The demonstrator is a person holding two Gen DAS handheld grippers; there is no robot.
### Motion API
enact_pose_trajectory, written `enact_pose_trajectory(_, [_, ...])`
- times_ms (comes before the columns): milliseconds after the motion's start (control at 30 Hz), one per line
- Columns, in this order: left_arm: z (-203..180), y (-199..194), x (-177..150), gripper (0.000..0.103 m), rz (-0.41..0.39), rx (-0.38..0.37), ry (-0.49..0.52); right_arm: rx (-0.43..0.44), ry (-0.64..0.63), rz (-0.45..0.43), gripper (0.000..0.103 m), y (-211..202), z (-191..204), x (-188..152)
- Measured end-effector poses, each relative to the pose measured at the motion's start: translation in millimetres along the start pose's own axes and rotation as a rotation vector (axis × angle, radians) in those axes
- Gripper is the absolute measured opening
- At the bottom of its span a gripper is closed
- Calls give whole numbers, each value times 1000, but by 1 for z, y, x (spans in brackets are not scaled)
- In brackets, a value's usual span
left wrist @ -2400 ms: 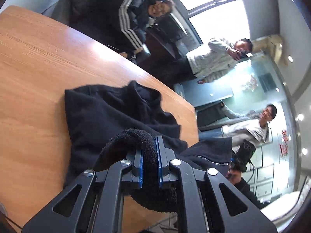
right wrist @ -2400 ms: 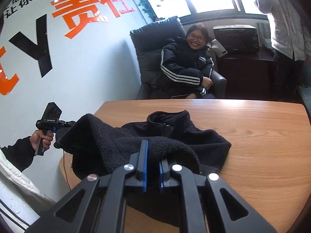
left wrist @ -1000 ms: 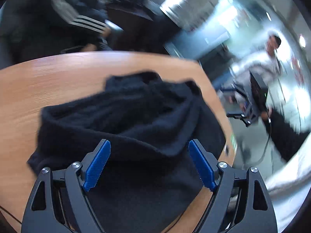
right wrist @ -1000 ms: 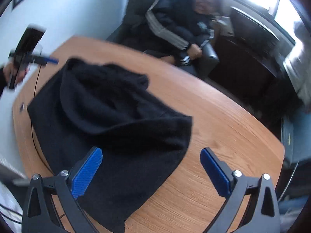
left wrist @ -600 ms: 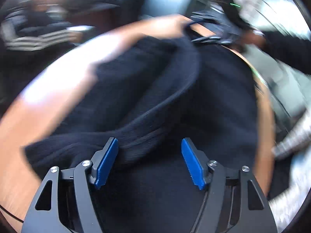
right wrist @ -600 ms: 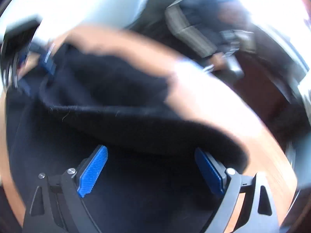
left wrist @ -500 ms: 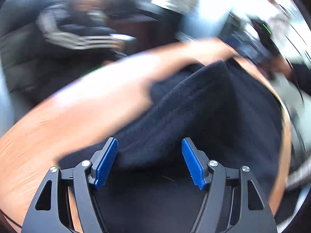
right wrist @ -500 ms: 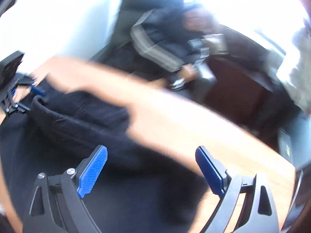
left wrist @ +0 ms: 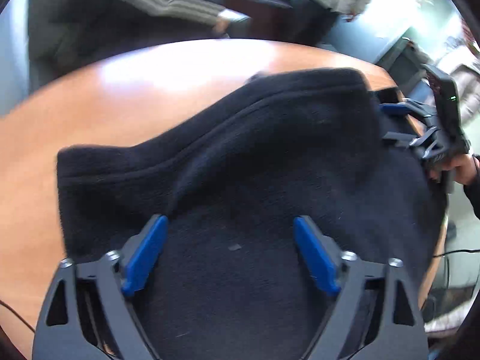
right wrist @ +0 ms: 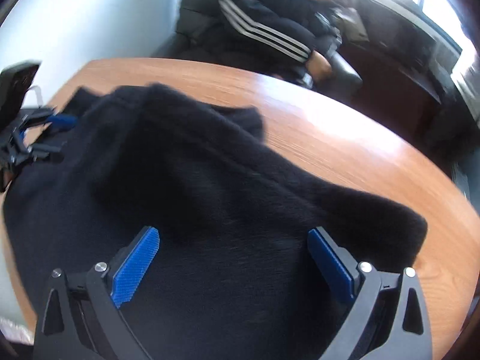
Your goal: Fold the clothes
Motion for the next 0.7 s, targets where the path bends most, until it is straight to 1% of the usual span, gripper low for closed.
enact_pose_trajectory(67, [10,-12,-7,80,-29,-1,-4,-69,59,-2,100,1,-29,-3])
enact_pose_trajectory(100, [9,-23,-10,80,-33,4,-23,-101,88,-1,100,-5,-45,-7])
enact_pose_trajectory(167, [7,-45,-15,80,-39,15,-63,-137,141,6,100,-28,-71,-19])
enact_pose_trajectory(233, [5,-67,-21,82,-45,25,-102,-107,196,-13,100,-63,-83,-32])
enact_pose_trajectory(267, [3,-78,-24,88,-49,29,-121,-72,222,-25,100,-78,-81,-39])
enact_pose_trajectory(333, [-25,-99,-30,96,-77,-7,-121,17,275,-46,103,-106,-70,-53])
enact_pose_trajectory(367, [-45,-103,-35,97,-79,-36,-113,65,287,-53,103,-115,-59,-60])
enact_pose_trajectory(400, [-65,-99,-38,97,-75,-63,-132,117,287,-56,103,-121,-44,-67])
enact_pose_trajectory(433, [-85,-95,-41,97,-71,-88,-152,148,261,-62,103,-123,-25,-72])
enact_pose_trajectory(533, [-116,-63,-40,97,-58,-115,-205,192,117,-87,103,-121,35,-80])
enact_pose_trajectory(600, [-137,-42,-40,98,-49,-128,-238,172,7,-89,103,-110,64,-83])
enact_pose_trajectory(667, [-134,-13,-38,98,-28,52,-194,132,-61,-52,103,-91,73,-90])
enact_pose_trajectory(700, [-131,-6,-40,98,-23,82,-181,113,-58,-30,102,-86,69,-94])
Point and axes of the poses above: each gripper's, at about its wrist camera, not at the fingertips, and y roughly the way its jaws point, z to its left, x to its top, the point moved 6 cm from there along y, roughly the way its jaws point, and after that the axes turned 4 degrees about -z, right-handed, at the moved point
